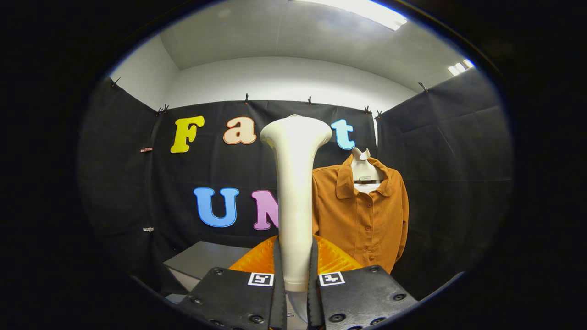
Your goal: Iron the clothes twice with a garment steamer, once on the left side and once on the right side.
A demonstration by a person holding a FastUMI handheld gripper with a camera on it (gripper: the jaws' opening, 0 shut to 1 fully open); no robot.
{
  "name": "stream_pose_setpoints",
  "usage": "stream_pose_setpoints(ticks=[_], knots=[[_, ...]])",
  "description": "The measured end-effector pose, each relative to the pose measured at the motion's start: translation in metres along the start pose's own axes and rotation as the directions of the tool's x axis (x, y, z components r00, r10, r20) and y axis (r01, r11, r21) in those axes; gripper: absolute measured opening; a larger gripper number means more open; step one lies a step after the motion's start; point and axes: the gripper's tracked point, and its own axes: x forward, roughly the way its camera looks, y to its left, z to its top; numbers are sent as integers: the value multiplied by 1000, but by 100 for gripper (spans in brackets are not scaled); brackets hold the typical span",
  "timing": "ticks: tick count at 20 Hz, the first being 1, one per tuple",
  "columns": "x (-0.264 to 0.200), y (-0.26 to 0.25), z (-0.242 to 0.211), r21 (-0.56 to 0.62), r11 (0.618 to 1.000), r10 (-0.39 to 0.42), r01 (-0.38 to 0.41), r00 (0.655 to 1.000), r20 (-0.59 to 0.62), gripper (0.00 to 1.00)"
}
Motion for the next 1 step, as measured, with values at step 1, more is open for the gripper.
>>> stream_pose_setpoints(ticks=[1], knots=[[0, 0, 0, 1, 1000, 0, 0, 1000, 0, 21]])
